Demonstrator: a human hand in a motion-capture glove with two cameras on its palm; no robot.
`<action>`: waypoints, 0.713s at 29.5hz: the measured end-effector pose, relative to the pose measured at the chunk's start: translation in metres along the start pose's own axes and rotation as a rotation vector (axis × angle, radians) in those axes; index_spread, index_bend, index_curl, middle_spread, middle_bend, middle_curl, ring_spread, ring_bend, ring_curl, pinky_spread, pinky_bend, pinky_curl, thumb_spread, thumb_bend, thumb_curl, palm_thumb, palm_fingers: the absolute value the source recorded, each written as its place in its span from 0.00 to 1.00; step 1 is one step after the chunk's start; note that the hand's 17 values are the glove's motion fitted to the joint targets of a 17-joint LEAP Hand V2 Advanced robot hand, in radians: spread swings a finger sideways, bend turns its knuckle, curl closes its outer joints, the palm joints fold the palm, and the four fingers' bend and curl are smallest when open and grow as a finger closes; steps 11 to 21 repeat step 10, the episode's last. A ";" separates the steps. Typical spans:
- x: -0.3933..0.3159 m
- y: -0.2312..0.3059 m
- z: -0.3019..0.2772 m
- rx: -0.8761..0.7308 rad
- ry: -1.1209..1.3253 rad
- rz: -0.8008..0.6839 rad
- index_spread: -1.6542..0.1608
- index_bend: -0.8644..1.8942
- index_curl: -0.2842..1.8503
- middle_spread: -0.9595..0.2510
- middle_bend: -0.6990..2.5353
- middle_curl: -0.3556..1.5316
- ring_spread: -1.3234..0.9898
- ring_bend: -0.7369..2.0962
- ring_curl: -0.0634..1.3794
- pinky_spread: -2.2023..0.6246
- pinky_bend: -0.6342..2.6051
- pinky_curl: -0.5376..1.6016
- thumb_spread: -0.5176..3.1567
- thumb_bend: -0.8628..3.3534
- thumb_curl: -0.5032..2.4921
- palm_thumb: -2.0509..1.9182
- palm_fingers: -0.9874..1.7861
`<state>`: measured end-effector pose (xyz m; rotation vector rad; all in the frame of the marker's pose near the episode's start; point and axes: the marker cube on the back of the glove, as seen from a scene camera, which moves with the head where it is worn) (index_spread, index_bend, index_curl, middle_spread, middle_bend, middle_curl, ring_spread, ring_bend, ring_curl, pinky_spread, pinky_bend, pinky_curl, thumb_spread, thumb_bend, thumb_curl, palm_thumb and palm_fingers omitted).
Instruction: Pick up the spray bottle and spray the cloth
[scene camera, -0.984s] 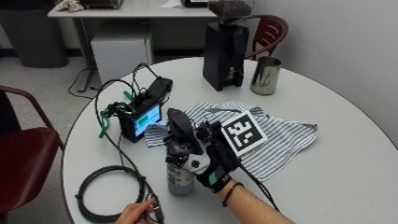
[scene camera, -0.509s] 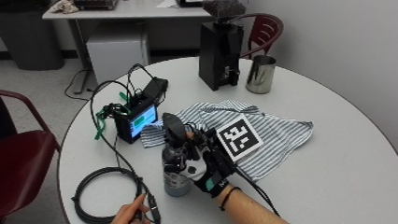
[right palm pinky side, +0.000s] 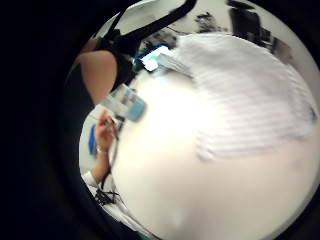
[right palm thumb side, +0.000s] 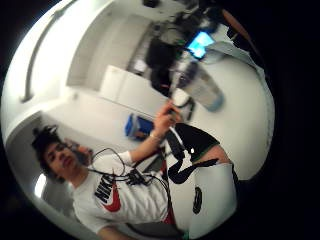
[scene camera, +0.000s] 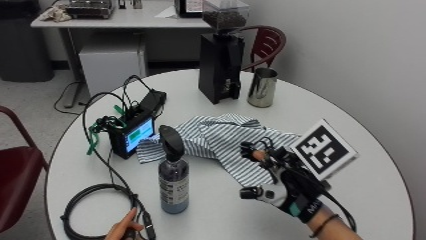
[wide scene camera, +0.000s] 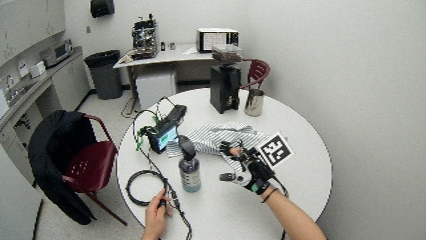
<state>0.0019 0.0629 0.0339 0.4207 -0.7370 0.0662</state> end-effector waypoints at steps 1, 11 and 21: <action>0.009 0.011 -0.007 -0.004 0.086 0.009 0.73 0.35 0.20 0.72 0.29 0.41 0.54 0.42 0.30 0.84 0.33 0.43 0.40 0.19 0.31 0.70 0.58; 0.060 0.106 -0.052 -0.030 0.543 0.240 0.72 0.37 0.23 0.74 0.29 0.41 0.56 0.39 0.29 0.84 0.31 0.42 0.41 0.20 0.30 0.69 0.58; 0.060 0.106 -0.052 -0.030 0.543 0.240 0.72 0.37 0.23 0.74 0.29 0.41 0.56 0.39 0.29 0.84 0.31 0.42 0.41 0.20 0.30 0.69 0.58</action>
